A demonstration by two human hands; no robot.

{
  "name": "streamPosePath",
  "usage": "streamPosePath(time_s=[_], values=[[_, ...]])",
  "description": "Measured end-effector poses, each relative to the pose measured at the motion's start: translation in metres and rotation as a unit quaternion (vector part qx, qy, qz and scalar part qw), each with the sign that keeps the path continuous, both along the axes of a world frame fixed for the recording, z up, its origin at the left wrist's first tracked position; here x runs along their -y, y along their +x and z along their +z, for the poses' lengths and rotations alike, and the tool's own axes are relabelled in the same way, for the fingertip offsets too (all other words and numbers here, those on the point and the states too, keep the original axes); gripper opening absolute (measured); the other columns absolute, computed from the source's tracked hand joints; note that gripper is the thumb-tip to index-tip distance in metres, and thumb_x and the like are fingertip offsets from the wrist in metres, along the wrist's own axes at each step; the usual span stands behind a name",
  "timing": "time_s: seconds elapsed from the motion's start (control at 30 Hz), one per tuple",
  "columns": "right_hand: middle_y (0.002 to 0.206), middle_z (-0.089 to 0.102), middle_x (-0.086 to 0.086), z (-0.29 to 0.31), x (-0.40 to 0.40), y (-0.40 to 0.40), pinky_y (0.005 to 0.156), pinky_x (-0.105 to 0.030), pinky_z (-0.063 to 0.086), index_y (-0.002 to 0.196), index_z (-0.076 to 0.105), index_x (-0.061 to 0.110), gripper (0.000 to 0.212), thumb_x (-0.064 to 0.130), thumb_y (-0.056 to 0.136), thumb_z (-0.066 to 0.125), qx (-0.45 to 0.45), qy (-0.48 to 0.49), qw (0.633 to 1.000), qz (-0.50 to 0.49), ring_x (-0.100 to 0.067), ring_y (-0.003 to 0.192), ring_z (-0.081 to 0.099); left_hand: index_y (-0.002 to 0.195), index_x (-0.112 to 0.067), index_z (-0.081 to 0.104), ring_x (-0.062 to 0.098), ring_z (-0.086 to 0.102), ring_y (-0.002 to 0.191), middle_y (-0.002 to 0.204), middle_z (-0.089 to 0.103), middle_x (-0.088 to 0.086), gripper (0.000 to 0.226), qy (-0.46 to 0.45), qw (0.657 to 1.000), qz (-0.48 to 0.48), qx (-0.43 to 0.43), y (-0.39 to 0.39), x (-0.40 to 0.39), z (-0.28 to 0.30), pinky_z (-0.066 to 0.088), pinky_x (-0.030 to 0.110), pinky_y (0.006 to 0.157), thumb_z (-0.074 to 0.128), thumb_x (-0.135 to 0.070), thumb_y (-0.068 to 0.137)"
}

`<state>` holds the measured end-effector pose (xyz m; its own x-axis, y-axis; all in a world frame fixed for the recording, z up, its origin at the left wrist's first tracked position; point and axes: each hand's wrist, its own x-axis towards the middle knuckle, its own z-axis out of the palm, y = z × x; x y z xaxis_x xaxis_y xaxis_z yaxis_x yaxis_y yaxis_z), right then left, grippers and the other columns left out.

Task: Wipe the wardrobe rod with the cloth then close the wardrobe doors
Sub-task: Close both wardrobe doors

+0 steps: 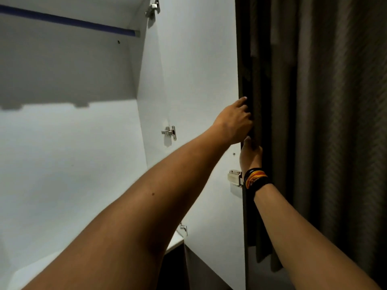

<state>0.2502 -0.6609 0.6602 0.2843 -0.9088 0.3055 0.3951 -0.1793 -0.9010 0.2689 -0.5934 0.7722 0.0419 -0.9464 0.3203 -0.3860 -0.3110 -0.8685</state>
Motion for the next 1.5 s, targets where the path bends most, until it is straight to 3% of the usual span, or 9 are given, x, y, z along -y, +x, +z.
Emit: streamPosePath(time_s=[0.13, 0.27, 0.47, 0.63, 0.9, 1.0, 1.1, 1.2, 1.5], values=[[0.111, 0.069, -0.021, -0.001, -0.046, 0.011, 0.091, -0.032, 0.049, 0.117, 0.066, -0.005, 0.033, 0.018, 0.103, 0.047, 0.087, 0.022, 0.996, -0.014, -0.035, 0.107, 0.066, 0.128, -0.014, 0.067, 0.030, 0.053, 0.130, 0.131, 0.066, 0.007, 0.035, 0.036, 0.997, -0.040, 0.050, -0.001, -0.037, 0.011, 0.031, 0.045, 0.119, 0.053, -0.026, 0.098], [0.082, 0.064, -0.007, -0.006, -0.106, 0.017, 0.051, -0.001, 0.038, 0.103, 0.068, -0.009, 0.024, 0.008, 0.101, 0.051, 0.160, 0.015, 0.986, -0.042, 0.012, 0.057, 0.059, 0.129, -0.016, 0.065, 0.028, 0.053, 0.128, 0.135, 0.062, 0.005, 0.035, 0.090, 0.993, -0.038, 0.071, 0.003, -0.084, 0.028, 0.042, 0.041, 0.107, 0.049, -0.025, 0.099], [0.084, 0.068, -0.002, -0.022, -0.201, 0.043, 0.071, -0.029, 0.053, 0.094, 0.069, 0.012, 0.017, 0.023, 0.099, 0.057, 0.152, -0.036, 0.987, 0.044, -0.013, 0.079, 0.065, 0.127, -0.008, 0.064, 0.028, 0.059, 0.118, 0.130, 0.062, 0.009, 0.031, 0.160, 0.980, 0.075, 0.092, 0.018, -0.179, 0.041, 0.050, 0.039, 0.100, 0.057, -0.020, 0.099], [0.079, 0.068, -0.006, -0.010, -0.257, 0.071, 0.069, -0.023, 0.054, 0.081, 0.068, 0.010, 0.028, 0.015, 0.097, 0.046, 0.138, 0.118, 0.950, 0.252, -0.017, 0.076, 0.066, 0.118, -0.009, 0.070, 0.027, 0.067, 0.107, 0.120, 0.069, 0.006, 0.027, 0.142, 0.970, 0.196, 0.017, 0.048, -0.249, 0.042, 0.057, 0.040, 0.091, 0.058, -0.025, 0.100], [0.082, 0.064, -0.006, 0.011, -0.300, 0.146, 0.066, -0.025, 0.050, 0.066, 0.072, 0.016, 0.018, 0.014, 0.081, 0.062, 0.094, 0.174, 0.916, 0.348, -0.019, 0.085, 0.060, 0.113, -0.016, 0.073, 0.028, 0.060, 0.120, 0.124, 0.068, 0.004, 0.023, 0.069, 0.975, 0.210, 0.005, 0.127, -0.289, 0.033, 0.050, 0.038, 0.091, 0.055, -0.021, 0.098], [0.077, 0.065, -0.008, 0.011, -0.300, 0.175, 0.071, -0.035, 0.060, 0.066, 0.071, 0.009, 0.024, 0.002, 0.086, 0.060, 0.061, 0.117, 0.931, 0.340, -0.021, 0.082, 0.062, 0.115, -0.016, 0.072, 0.027, 0.059, 0.120, 0.126, 0.068, 0.004, 0.025, 0.040, 0.973, 0.226, -0.008, 0.147, -0.294, 0.032, 0.047, 0.037, 0.092, 0.054, -0.020, 0.098], [0.093, 0.070, -0.006, 0.002, -0.304, 0.202, 0.086, -0.041, 0.057, 0.090, 0.073, 0.018, 0.010, 0.018, 0.082, 0.068, -0.019, -0.012, 0.945, 0.325, -0.023, 0.090, 0.064, 0.113, -0.016, 0.072, 0.027, 0.058, 0.118, 0.124, 0.068, 0.003, 0.026, 0.022, 0.971, 0.239, -0.021, 0.170, -0.297, 0.028, 0.045, 0.035, 0.087, 0.050, -0.016, 0.099], [0.075, 0.073, -0.003, -0.001, -0.303, 0.232, 0.074, -0.049, 0.061, 0.070, 0.072, 0.015, 0.008, 0.012, 0.075, 0.067, -0.025, -0.058, 0.952, 0.299, -0.023, 0.078, 0.070, 0.111, -0.016, 0.072, 0.027, 0.058, 0.114, 0.122, 0.069, 0.004, 0.024, 0.014, 0.969, 0.247, -0.019, 0.188, -0.300, 0.028, 0.045, 0.036, 0.085, 0.051, -0.016, 0.100], [0.079, 0.070, 0.000, 0.011, -0.304, 0.258, 0.065, -0.033, 0.057, 0.075, 0.070, 0.018, 0.021, 0.003, 0.088, 0.064, -0.080, -0.180, 0.946, 0.257, -0.019, 0.079, 0.067, 0.118, -0.014, 0.070, 0.023, 0.055, 0.109, 0.123, 0.066, 0.005, 0.023, 0.005, 0.964, 0.266, -0.015, 0.227, -0.308, 0.027, 0.048, 0.034, 0.086, 0.062, -0.021, 0.098]])
